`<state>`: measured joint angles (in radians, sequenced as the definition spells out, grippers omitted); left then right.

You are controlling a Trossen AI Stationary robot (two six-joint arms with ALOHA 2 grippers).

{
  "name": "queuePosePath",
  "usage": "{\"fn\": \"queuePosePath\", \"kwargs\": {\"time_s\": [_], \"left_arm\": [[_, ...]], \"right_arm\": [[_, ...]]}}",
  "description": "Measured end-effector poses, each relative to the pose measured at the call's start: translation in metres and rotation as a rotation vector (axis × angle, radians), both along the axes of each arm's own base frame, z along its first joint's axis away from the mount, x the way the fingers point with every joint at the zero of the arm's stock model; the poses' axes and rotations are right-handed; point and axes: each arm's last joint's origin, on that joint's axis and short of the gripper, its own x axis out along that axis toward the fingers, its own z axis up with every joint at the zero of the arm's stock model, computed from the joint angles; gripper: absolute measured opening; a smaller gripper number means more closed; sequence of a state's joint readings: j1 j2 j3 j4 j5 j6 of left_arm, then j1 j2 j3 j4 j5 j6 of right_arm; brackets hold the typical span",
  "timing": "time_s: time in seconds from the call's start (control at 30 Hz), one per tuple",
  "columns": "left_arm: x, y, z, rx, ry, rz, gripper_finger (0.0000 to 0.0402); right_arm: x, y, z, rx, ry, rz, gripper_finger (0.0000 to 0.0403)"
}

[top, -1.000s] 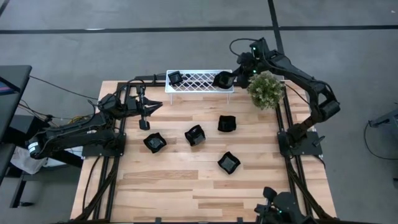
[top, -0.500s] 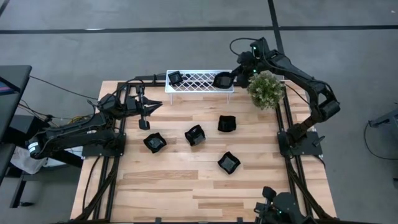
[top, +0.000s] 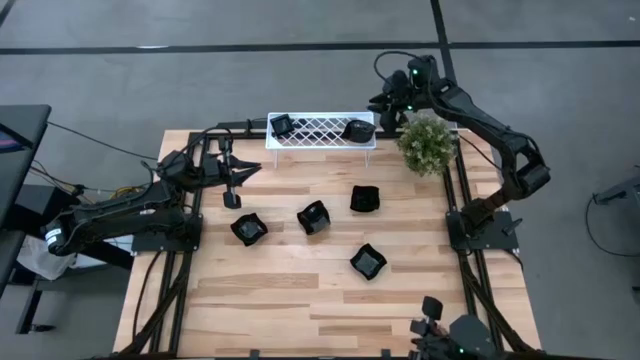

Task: Pick & Place Mini shaped plates
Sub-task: Stack the black leaf shaped plate on top of the black leaf shaped plate on the shelf

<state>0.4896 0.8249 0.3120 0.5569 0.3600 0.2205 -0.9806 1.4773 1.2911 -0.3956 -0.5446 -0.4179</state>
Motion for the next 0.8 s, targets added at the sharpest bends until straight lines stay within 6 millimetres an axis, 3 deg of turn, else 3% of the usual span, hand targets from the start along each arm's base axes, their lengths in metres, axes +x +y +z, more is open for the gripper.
{"fn": "queuePosePath", "kwargs": {"time_s": [0.2, 0.33, 0.63, 0.8], "left_arm": [[-0.001, 0.007, -0.008, -0.073, 0.100, 0.251, 0.0033], [0.003, 0.006, 0.002, -0.099, 0.250, 0.410, 0.0033], [0.010, -0.025, 0.028, -0.090, 0.453, 0.460, 0.0033], [0.003, -0.038, 0.024, -0.194, 0.593, 0.474, 0.0033]], "right_arm": [[0.011, 0.016, 0.007, -0.018, -0.020, 0.065, 0.0092], [0.022, 0.027, 0.005, -0.018, -0.020, 0.147, 0.0092], [0.038, 0.043, 0.004, -0.062, -0.023, 0.273, 0.0091], [0.039, 0.045, -0.019, -0.019, -0.036, 0.296, 0.0091]]}}
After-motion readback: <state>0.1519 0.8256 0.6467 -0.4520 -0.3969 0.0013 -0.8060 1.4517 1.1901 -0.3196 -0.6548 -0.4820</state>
